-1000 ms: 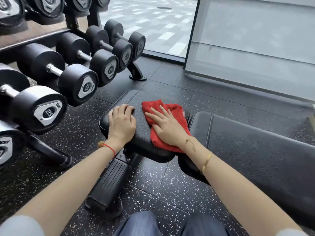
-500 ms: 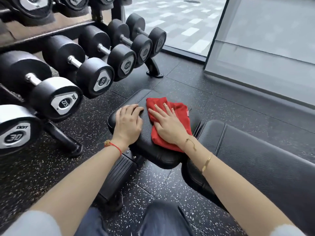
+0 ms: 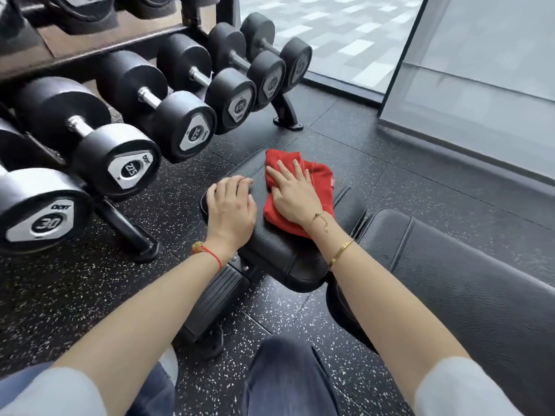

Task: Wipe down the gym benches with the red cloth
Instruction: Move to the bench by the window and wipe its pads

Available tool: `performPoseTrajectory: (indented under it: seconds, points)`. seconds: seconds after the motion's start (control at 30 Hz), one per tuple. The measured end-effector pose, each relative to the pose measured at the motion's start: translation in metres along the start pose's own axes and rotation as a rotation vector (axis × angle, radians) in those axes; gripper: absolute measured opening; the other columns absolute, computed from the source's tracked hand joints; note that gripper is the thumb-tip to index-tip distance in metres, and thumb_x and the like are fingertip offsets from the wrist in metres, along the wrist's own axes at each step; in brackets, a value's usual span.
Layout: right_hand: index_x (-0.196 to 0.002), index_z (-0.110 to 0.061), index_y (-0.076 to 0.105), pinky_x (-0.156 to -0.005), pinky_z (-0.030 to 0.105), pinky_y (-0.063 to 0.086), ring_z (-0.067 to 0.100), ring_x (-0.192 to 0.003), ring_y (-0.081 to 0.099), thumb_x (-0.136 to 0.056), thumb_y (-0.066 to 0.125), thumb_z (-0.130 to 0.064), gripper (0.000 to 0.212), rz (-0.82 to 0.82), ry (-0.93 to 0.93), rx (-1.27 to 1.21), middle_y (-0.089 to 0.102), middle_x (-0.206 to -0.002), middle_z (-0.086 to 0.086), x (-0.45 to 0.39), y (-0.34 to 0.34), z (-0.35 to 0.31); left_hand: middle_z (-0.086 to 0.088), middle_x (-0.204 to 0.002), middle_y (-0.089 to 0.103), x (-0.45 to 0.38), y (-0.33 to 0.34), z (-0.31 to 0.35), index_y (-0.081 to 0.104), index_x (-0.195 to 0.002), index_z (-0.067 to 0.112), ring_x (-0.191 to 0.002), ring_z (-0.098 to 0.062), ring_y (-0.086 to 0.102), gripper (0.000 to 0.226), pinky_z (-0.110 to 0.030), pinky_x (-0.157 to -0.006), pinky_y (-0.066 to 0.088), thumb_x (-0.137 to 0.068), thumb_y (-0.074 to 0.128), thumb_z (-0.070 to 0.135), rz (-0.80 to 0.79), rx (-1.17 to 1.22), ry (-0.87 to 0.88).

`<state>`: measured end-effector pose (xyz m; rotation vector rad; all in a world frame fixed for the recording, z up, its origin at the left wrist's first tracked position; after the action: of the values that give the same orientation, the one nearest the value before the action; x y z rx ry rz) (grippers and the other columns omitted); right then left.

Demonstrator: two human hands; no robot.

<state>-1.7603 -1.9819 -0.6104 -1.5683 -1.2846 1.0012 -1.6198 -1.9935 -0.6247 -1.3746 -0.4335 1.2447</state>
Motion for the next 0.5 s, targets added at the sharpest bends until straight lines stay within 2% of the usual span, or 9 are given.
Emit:
performPoseTrajectory:
  seconds: [0.13, 0.2, 0.3, 0.43, 0.5]
  points:
    - [-0.15, -0.029, 0.03, -0.122, 0.044, 0.001, 0.026, -0.151, 0.003, -0.099, 0.038, -0.026, 0.052, -0.003, -0.14, -0.048, 0.018, -0.161, -0.004, 0.037, 0.007, -0.018, -0.009, -0.131, 0.055, -0.002, -0.003, -0.003, 0.055, -0.126, 0.011, -0.124, -0.03, 0.049, 0.041, -0.046, -0.107, 0.036, -0.09, 0.043, 0.029, -0.015, 0.036, -0.017]
    - [-0.149, -0.032, 0.032, -0.122, 0.042, 0.001, 0.025, -0.151, 0.004, -0.098, 0.04, -0.025, 0.052, 0.017, -0.147, -0.064, 0.02, -0.161, -0.005, 0.057, 0.005, -0.009, -0.009, -0.131, 0.055, -0.003, -0.005, -0.005, 0.055, -0.125, 0.011, -0.124, -0.029, 0.048, 0.044, -0.045, -0.107, 0.036, -0.089, 0.039, 0.03, -0.027, 0.061, -0.023]
    - [-0.149, -0.034, 0.03, -0.122, 0.042, 0.001, 0.025, -0.151, 0.003, -0.098, 0.04, -0.026, 0.053, 0.021, -0.069, -0.049, 0.018, -0.161, -0.007, 0.056, 0.0, 0.011, -0.006, -0.132, 0.054, -0.004, -0.005, -0.006, 0.054, -0.126, 0.012, -0.124, -0.027, 0.047, 0.044, -0.043, -0.109, 0.034, -0.09, 0.036, 0.029, -0.041, 0.078, 0.0]
    - [-0.151, -0.032, 0.027, -0.122, 0.047, 0.0, 0.029, -0.151, 0.0, -0.099, 0.035, -0.027, 0.053, -0.005, 0.071, -0.011, 0.014, -0.162, -0.004, 0.005, -0.005, 0.019, -0.009, -0.127, 0.055, -0.006, -0.005, -0.007, 0.055, -0.122, 0.01, -0.121, -0.029, 0.048, 0.036, -0.044, -0.107, 0.035, -0.092, 0.043, 0.026, -0.018, 0.127, -0.011]
    - [-0.151, -0.031, 0.026, -0.122, 0.048, -0.001, 0.029, -0.15, 0.0, -0.1, 0.034, -0.028, 0.052, -0.028, 0.078, -0.015, 0.013, -0.163, -0.003, -0.021, -0.004, 0.01, -0.01, -0.121, 0.057, -0.007, -0.006, -0.009, 0.055, -0.116, 0.009, -0.116, -0.03, 0.05, 0.03, -0.043, -0.103, 0.036, -0.092, 0.045, 0.023, 0.004, 0.149, -0.018]
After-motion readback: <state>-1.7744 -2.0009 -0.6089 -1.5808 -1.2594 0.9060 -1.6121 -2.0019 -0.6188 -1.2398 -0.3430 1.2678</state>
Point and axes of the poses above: each hand's wrist, its own x-axis away from the middle knuckle, its own y-axis out of the palm, z = x × y, the point moved 5 cm from there along -x, towards the middle knuckle
